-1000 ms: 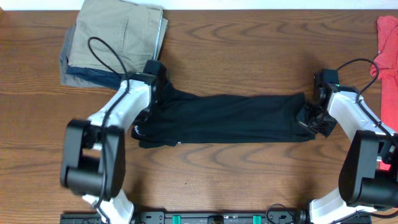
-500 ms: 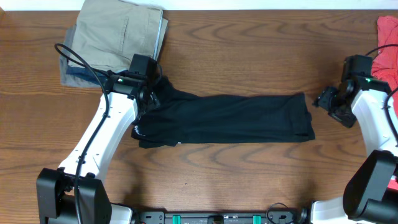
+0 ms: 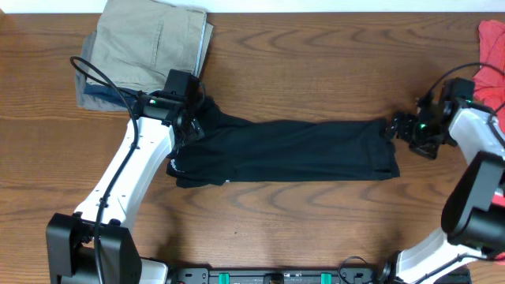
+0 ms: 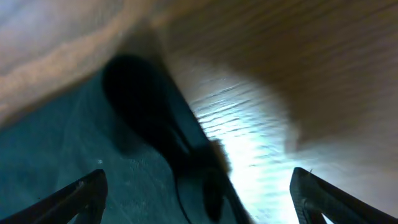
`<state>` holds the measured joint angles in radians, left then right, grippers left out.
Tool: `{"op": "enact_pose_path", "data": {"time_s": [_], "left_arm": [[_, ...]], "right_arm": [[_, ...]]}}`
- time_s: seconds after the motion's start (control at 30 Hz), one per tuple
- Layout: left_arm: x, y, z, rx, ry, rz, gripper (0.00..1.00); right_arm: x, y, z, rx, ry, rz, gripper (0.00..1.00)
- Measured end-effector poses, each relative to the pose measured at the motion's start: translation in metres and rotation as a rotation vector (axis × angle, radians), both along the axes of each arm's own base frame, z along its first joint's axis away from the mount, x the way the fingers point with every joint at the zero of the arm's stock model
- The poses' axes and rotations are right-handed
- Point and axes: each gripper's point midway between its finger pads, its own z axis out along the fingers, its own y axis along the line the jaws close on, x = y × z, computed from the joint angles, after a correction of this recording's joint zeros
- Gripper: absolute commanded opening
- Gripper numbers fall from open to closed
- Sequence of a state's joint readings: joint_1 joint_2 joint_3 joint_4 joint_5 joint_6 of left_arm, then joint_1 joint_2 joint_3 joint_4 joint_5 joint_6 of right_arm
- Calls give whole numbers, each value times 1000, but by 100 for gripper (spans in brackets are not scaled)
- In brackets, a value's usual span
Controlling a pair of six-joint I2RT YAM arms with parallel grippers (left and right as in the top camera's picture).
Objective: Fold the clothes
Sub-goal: 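Fold the right end leftward over the shirt with the right gripper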
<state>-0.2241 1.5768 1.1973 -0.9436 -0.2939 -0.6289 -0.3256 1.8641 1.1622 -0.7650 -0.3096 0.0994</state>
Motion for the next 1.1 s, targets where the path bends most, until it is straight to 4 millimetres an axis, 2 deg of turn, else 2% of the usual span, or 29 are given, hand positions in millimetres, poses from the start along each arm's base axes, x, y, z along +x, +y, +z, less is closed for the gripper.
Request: {"op": "enact_pose_path", "data": {"time_s": [0.13, 0.2, 0.23, 0.27, 0.37, 0.4, 0.43, 0.6, 0.73, 0.8, 0.9, 1.1], "left_arm": [[0, 0, 0, 0, 1, 0, 98], [-1, 0, 0, 1, 2, 0, 98], [-1, 0, 0, 1, 2, 0, 98], [-1, 0, 0, 1, 2, 0, 98], [-1, 0, 0, 1, 2, 0, 98], [-1, 0, 0, 1, 2, 0, 98], [-1, 0, 0, 1, 2, 0, 98], [-1, 0, 0, 1, 2, 0, 98], [-2, 0, 0, 2, 7, 0, 98], [-4, 1, -1, 3, 17, 0, 98], [-4, 1, -1, 4, 17, 0, 98], [-4, 1, -1, 4, 18, 0, 98]], "right_arm": [[-4, 16, -6, 92, 16, 41, 89], [-6, 21, -6, 122, 25, 52, 84], [-7, 24, -6, 134, 28, 61, 76], [-9, 26, -7, 145, 35, 68, 63], [-16, 34, -12, 172, 78, 78, 13], [-19, 36, -14, 177, 93, 82, 4], [-21, 40, -17, 185, 108, 88, 1], [-24, 44, -19, 194, 141, 64, 1], [-32, 36, -17, 161, 192, -11, 1], [-36, 27, -10, 130, 200, -54, 1], [-42, 14, 10, 80, 187, -94, 1], [-59, -19, 76, -107, 113, -180, 1]]}}
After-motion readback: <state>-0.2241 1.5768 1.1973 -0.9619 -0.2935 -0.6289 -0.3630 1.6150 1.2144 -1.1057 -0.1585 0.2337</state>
